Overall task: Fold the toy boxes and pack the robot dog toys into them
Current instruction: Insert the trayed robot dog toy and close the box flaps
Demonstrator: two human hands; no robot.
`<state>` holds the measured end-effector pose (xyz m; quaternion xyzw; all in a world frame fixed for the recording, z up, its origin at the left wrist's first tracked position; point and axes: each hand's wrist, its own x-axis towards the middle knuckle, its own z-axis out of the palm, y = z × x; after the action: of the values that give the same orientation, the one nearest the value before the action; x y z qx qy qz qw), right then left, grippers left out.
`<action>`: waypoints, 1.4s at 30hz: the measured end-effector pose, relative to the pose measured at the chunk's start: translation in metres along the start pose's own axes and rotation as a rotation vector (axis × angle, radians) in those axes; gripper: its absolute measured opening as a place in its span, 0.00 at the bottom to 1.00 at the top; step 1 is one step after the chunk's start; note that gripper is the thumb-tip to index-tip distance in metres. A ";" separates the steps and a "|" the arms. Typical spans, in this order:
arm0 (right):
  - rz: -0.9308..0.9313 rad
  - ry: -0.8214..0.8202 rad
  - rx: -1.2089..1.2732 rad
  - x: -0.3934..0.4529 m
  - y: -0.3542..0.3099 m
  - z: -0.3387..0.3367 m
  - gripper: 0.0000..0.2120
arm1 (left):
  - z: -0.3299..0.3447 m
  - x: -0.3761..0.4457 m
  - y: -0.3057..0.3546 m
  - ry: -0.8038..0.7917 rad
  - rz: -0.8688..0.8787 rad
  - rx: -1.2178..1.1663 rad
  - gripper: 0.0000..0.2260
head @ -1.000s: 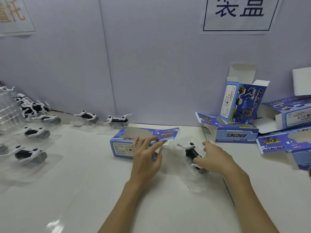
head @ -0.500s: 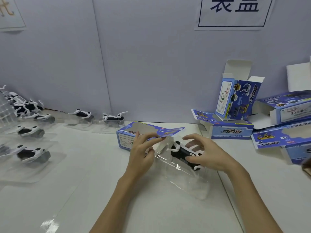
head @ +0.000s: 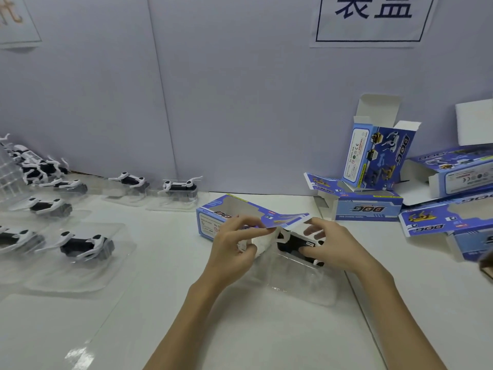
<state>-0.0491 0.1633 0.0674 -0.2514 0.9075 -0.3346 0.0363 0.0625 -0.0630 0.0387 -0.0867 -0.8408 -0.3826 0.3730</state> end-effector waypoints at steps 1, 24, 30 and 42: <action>0.006 0.021 0.020 0.001 0.001 0.001 0.28 | 0.001 -0.001 -0.001 -0.019 0.015 0.020 0.27; 0.029 0.102 0.260 0.002 0.014 -0.004 0.34 | -0.002 -0.004 0.006 -0.207 -0.030 0.043 0.21; 0.016 0.105 0.149 0.003 0.015 -0.001 0.26 | -0.003 -0.005 -0.001 -0.302 0.072 0.151 0.22; 0.021 0.112 0.049 0.004 0.014 0.001 0.30 | 0.001 -0.008 -0.005 -0.370 0.158 0.344 0.31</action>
<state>-0.0582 0.1697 0.0581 -0.2216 0.9022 -0.3699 -0.0050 0.0654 -0.0649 0.0299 -0.1559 -0.9381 -0.1811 0.2507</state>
